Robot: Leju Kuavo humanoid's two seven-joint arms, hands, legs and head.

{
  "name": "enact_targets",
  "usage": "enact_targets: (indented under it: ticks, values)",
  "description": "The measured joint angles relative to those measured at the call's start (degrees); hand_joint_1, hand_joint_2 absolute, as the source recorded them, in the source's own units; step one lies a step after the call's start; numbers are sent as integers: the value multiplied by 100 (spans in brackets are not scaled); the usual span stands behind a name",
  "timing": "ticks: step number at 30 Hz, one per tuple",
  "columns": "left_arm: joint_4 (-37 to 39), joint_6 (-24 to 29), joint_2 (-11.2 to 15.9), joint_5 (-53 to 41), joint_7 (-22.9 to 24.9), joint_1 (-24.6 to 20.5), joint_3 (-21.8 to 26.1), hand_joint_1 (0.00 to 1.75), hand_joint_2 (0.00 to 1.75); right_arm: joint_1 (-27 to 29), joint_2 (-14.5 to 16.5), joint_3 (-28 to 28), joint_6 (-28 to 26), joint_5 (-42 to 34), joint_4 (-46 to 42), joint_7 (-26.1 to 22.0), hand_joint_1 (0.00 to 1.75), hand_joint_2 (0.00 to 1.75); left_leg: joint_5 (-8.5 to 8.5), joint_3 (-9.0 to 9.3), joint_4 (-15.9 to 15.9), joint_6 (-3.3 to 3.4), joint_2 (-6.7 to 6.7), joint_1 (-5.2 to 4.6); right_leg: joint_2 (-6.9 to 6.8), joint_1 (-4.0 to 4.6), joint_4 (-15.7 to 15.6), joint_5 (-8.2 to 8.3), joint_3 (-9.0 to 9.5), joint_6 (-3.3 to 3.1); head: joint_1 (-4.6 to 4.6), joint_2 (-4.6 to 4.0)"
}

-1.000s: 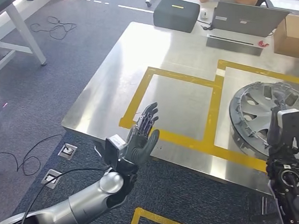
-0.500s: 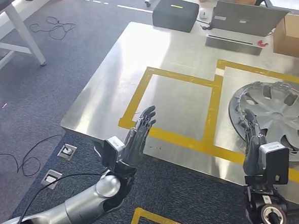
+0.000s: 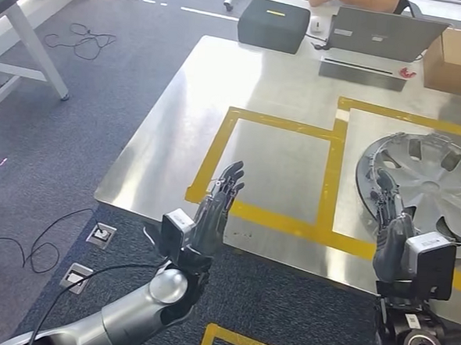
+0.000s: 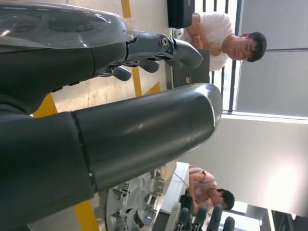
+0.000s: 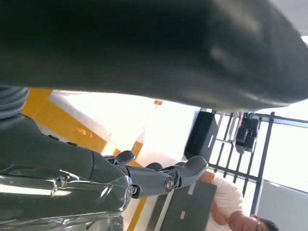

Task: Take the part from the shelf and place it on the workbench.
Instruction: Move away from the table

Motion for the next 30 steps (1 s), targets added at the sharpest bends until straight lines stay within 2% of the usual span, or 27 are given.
enact_targets:
  ticks: [1,2,3,4,5,6,7,8,9,11,12,13,15,16,17,18,19,21,22,23,26,27,28,30]
  values:
    - [-2,-1,-1,1,2,2,0,0,0,19,0,3,-1,0,-12,3,0,0,-19,23,1,-2,3,1,0,-12,365,-88,-215,13,4,0]
    - [-2,-1,-1,1,4,5,0,0,0,37,0,6,-1,0,-23,7,0,0,-39,48,2,-11,3,2,-1,-25,531,-62,-342,23,4,0]
    - [-2,-1,-1,1,7,8,0,0,0,51,0,6,-2,0,-34,10,0,0,-58,78,7,-25,1,6,-3,-37,451,89,-350,27,5,0]
    - [-2,-1,-1,1,10,10,0,0,0,57,0,5,-2,0,-45,12,0,0,-79,113,16,-47,-1,12,-5,-48,153,331,-248,29,6,0]
    - [-3,-1,-2,0,13,10,0,0,0,56,0,5,-2,0,-58,13,0,0,-104,145,29,-76,-4,18,-6,-60,-283,594,-80,32,11,0]
    - [-8,-1,-1,-2,19,7,0,0,0,52,0,5,-1,0,-69,13,0,0,-124,155,45,-105,-6,13,0,-58,-673,785,110,31,17,0]
    - [-13,0,-1,-3,26,4,0,0,0,52,0,7,4,0,-88,16,0,0,-134,153,60,-137,-8,8,13,-51,-961,897,247,26,23,0]
    - [-21,1,0,-6,32,1,0,0,0,53,0,10,11,1,-104,20,0,0,-133,140,76,-167,-11,-1,25,-44,-1115,928,324,15,22,0]
    - [-28,4,3,-9,39,-2,0,0,0,55,0,14,19,2,-115,26,0,0,-122,124,86,-191,-13,-8,37,-29,-1139,910,353,-2,17,0]
    - [-37,10,14,-13,46,-2,0,0,0,59,0,19,34,4,-132,39,0,0,-154,104,134,-243,-12,-2,34,-32,-1178,921,340,-64,3,0]
    - [-42,13,21,-13,49,-2,0,0,0,57,0,18,37,4,-139,46,0,0,-258,60,241,-269,-1,7,29,-33,-1192,937,333,-106,-8,0]
    - [-50,15,29,-13,50,-1,0,0,0,54,0,18,40,5,-152,54,0,0,-442,-35,479,-296,11,15,22,-34,-1208,959,318,-153,-24,0]
    - [-64,20,39,-11,53,0,0,0,0,52,0,22,44,7,-174,72,0,0,-914,-347,1266,-332,32,29,9,-18,-1212,997,269,-227,-63,0]
    - [-67,22,43,-10,56,3,0,0,0,54,0,26,48,9,-180,81,0,0,-1088,-497,1655,-341,33,31,3,-7,-1210,1014,238,-251,-75,0]
    - [-67,24,46,-8,62,6,0,0,0,56,0,28,49,11,-180,90,0,0,-1155,-566,1879,-341,33,31,-2,3,-1206,1032,208,-267,-83,0]
    - [-68,26,51,-5,68,9,0,0,0,57,0,29,50,16,-181,98,0,0,-1111,-527,1880,-332,33,31,-4,12,-1201,1052,177,-275,-90,0]
    - [-69,29,56,-3,74,10,0,0,0,58,0,29,50,21,-182,102,0,0,-973,-365,1644,-316,33,29,-4,19,-1196,1072,149,-278,-95,0]
    - [-88,35,63,1,85,6,0,0,0,58,0,29,50,34,-188,110,0,0,-654,181,749,-263,33,15,3,33,-1183,1111,106,-262,-108,0]
    - [-106,39,64,1,88,1,0,0,0,59,0,29,50,40,-195,114,0,0,-550,391,389,-238,33,0,5,37,-1184,1133,94,-242,-109,0]
    - [-125,41,66,2,90,-5,0,0,0,59,0,29,50,44,-203,115,0,0,-497,518,155,-216,32,-16,6,37,-1186,1156,87,-216,-113,0]
    - [-151,46,69,8,92,-18,0,0,0,65,-1,29,50,48,-223,114,0,0,-415,515,35,-144,42,-20,8,28,-1193,1213,61,-121,-117,0]
    - [-155,50,67,9,93,-22,0,0,0,70,-2,27,48,48,-228,115,0,0,-374,493,10,-111,52,-7,8,27,-1126,1132,18,-95,-109,0]
    - [-158,54,64,9,93,-25,0,0,0,74,-4,23,45,48,-231,115,0,0,-326,462,-15,-76,65,10,6,26,-946,952,-59,-73,-86,0]
    - [-161,60,62,11,93,-29,0,0,0,80,-7,19,38,48,-234,115,0,0,-245,378,-26,-38,83,18,-1,17,-237,399,-288,-36,-44,0]
